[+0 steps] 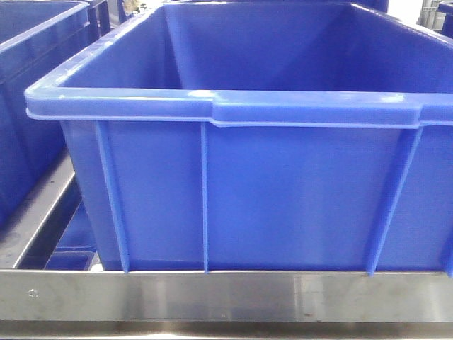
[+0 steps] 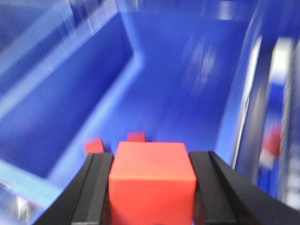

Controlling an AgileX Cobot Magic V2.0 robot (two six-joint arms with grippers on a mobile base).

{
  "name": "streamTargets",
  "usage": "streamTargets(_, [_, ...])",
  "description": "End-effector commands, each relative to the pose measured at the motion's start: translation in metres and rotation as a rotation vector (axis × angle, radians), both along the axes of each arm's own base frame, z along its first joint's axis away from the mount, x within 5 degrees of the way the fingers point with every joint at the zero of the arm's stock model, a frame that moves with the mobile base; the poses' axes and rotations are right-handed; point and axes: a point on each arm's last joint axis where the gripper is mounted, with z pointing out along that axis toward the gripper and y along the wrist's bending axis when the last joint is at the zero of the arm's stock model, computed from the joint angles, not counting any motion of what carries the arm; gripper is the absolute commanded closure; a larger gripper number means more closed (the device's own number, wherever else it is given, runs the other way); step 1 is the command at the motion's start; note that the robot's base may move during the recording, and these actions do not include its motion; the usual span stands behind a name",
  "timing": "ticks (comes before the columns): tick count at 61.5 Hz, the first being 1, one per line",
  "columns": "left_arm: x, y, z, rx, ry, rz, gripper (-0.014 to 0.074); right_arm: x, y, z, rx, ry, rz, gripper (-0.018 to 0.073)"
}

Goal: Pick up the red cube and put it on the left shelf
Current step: 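Position the right gripper above the blue crate on the shelf, then lower the red cube into the blue crate and open the right gripper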

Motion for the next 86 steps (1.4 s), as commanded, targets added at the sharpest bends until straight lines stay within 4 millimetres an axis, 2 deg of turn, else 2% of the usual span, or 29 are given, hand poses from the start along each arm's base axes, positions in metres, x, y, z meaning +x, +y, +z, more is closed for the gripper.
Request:
streamTargets(1, [0.000, 0.000, 0.001, -0.009, -0.079, -0.005, 0.0495, 0.035, 0.012, 0.020, -0.012, -0.006, 0.005, 0.0386])
streamTargets(14, [0.000, 0.000, 0.001, -0.009, -0.079, -0.005, 0.0495, 0.120, 0.044, 0.012, -0.169, 0.218, 0.058, 0.0386])
streamTargets(24, [0.000, 0.000, 0.001, -0.009, -0.079, -0.005, 0.0495, 0.181, 0.068, -0.019, -0.278, 0.444, 0.107, 0.0386])
streamTargets(30, [0.000, 0.000, 0.001, -0.009, -0.079, -0.005, 0.0495, 0.209, 0.079, -0.039, -0.324, 0.549, 0.131, 0.0387])
streamTargets(36, [0.000, 0.000, 0.001, -0.009, -0.079, -0.005, 0.0495, 0.230, 0.093, -0.059, -0.359, 0.618, 0.160, 0.0387])
streamTargets(44, [0.000, 0.000, 0.001, -0.009, -0.079, -0.005, 0.0495, 0.245, 0.110, -0.083, -0.395, 0.667, 0.188, 0.0387])
streamTargets(52, [0.000, 0.000, 0.001, -0.009, -0.079, -0.005, 0.0495, 0.251, 0.116, -0.098, -0.428, 0.685, 0.195, 0.0387])
streamTargets(86, [0.000, 0.000, 0.001, -0.009, -0.079, -0.005, 0.0495, 0.244, 0.110, -0.111, -0.496, 0.777, 0.195, 0.0384])
